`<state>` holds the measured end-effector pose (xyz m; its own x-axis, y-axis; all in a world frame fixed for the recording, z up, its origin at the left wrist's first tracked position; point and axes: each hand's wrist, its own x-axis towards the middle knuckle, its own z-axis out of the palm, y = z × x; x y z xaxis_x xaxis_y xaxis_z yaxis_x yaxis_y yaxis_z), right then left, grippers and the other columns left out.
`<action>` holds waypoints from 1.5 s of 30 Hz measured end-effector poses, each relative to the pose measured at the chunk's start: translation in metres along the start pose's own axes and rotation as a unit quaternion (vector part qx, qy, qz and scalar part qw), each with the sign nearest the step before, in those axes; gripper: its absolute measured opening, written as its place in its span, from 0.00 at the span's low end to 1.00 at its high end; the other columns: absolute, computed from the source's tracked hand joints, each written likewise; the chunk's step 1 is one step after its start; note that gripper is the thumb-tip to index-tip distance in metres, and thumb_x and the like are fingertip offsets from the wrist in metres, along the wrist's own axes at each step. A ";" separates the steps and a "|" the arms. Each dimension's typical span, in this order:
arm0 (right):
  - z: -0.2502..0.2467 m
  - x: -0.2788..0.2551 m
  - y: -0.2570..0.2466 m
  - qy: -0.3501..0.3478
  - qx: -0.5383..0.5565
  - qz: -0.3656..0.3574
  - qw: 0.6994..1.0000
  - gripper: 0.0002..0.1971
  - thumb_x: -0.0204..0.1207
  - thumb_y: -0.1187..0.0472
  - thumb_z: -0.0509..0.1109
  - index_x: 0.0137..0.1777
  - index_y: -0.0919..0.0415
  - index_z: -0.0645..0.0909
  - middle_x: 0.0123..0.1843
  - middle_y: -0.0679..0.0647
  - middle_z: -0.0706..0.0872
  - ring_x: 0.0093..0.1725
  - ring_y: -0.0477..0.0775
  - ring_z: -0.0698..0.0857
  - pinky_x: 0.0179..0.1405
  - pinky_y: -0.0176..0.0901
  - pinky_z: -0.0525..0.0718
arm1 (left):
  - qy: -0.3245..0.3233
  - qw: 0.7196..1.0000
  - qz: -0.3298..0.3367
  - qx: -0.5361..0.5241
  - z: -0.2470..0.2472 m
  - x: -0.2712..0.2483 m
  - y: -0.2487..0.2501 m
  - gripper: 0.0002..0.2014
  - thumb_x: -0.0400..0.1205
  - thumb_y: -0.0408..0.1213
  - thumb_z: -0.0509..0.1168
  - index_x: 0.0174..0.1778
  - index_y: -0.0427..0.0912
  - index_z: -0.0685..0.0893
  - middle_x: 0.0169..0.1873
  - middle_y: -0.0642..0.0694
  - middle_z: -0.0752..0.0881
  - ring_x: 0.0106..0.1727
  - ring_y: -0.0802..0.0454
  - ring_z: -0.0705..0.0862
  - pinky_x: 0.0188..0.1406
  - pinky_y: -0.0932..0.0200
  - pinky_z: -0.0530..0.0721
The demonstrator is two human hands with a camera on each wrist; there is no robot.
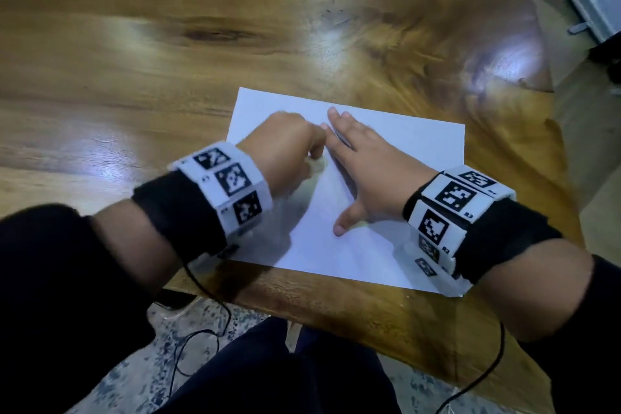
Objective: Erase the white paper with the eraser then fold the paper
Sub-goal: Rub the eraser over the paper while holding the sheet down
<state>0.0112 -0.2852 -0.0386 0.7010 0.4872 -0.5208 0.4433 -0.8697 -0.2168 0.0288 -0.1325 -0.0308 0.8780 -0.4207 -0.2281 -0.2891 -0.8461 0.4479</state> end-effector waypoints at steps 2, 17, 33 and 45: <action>0.000 0.000 0.001 -0.002 -0.002 -0.001 1.000 0.70 0.56 0.35 0.79 0.82 0.61 0.32 0.82 0.58 0.27 0.82 0.54 0.31 0.82 0.45 0.37 | -0.012 0.998 0.061 -0.016 0.012 -0.022 -0.003 0.07 0.73 0.40 0.65 0.37 0.41 0.85 0.32 0.46 0.76 0.40 0.41 0.80 0.37 0.61 0.66; 0.002 0.001 0.003 -0.005 0.006 -0.008 1.000 0.69 0.57 0.35 0.78 0.82 0.61 0.31 0.81 0.57 0.25 0.81 0.54 0.29 0.80 0.45 0.34 | -0.172 0.980 0.089 -0.043 0.017 -0.042 -0.002 0.07 0.70 0.41 0.71 0.32 0.41 0.86 0.32 0.44 0.86 0.38 0.46 0.83 0.32 0.67 0.71; 0.002 0.001 0.002 -0.003 0.000 -0.010 1.000 0.69 0.57 0.35 0.78 0.82 0.60 0.31 0.82 0.58 0.26 0.82 0.55 0.30 0.81 0.46 0.35 | 0.000 0.997 0.078 -0.008 0.017 -0.012 -0.011 0.02 0.71 0.31 0.67 0.34 0.40 0.84 0.34 0.46 0.76 0.36 0.45 0.76 0.36 0.58 0.69; 0.002 0.000 0.002 -0.005 0.005 -0.008 1.000 0.69 0.57 0.35 0.78 0.82 0.60 0.31 0.82 0.57 0.26 0.82 0.54 0.30 0.81 0.46 0.35 | -0.007 0.999 0.050 0.003 0.006 -0.022 -0.017 0.06 0.74 0.37 0.67 0.37 0.37 0.84 0.39 0.37 0.82 0.43 0.38 0.81 0.37 0.59 0.69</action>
<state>0.0113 -0.2867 -0.0406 0.6887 0.5003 -0.5248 0.4489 -0.8626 -0.2332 0.0119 -0.1110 -0.0386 0.8393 -0.5077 -0.1943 -0.3773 -0.8014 0.4640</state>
